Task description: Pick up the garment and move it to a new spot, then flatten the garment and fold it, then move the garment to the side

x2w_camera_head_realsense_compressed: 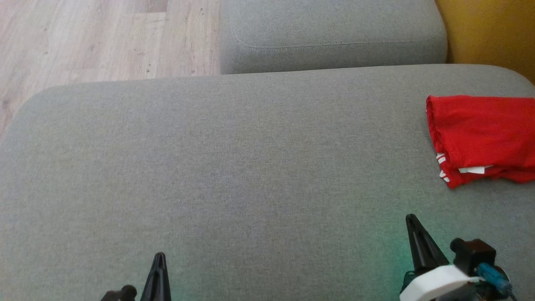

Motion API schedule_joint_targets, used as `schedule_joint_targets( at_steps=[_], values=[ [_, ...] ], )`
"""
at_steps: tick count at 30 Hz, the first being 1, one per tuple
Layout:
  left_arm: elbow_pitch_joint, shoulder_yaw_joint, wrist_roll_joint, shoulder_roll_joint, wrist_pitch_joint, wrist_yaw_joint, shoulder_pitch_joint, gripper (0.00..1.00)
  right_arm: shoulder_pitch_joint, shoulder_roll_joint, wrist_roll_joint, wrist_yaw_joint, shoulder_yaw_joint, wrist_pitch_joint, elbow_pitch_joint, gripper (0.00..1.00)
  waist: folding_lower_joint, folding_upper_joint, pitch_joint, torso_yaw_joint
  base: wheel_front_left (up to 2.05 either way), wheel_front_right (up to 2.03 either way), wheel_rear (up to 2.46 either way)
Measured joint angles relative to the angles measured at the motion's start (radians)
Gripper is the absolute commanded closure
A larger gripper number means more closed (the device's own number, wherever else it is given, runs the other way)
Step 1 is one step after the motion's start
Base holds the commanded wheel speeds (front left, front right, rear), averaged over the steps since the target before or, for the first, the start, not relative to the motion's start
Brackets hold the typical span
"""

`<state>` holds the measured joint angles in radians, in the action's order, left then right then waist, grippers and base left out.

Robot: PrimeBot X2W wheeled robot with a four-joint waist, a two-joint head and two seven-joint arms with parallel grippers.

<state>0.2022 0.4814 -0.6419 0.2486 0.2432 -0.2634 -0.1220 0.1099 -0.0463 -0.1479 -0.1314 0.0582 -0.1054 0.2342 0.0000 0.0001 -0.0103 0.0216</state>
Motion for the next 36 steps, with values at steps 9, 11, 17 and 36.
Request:
schedule_joint_targets(
  at_steps=[9,11,17,36],
  values=[
    [0.006,-0.034,-0.081,-0.010,-0.024,0.028,-0.001,1.00,0.002,0.000,-0.125,0.000,-0.002,0.010,0.001,1.00,0.0000,0.0000,0.001,-0.002,0.00,0.00,0.00],
    [0.007,-0.040,-0.097,-0.012,-0.032,0.039,-0.001,1.00,0.002,0.000,-0.149,0.000,-0.002,0.011,0.001,1.00,0.0000,0.0000,0.001,-0.002,0.00,0.00,0.00],
    [0.012,-0.067,-0.146,-0.019,-0.046,0.057,0.008,1.00,-0.003,-0.001,-0.223,0.000,-0.006,0.020,0.003,1.00,0.0000,0.0000,0.002,-0.003,0.00,0.00,0.00],
    [0.021,-0.143,-0.288,-0.047,-0.094,0.114,0.036,1.00,-0.027,-0.003,-0.443,0.000,-0.027,0.044,0.007,1.00,0.0000,0.0000,0.004,-0.006,0.00,0.00,0.00]
  ],
)
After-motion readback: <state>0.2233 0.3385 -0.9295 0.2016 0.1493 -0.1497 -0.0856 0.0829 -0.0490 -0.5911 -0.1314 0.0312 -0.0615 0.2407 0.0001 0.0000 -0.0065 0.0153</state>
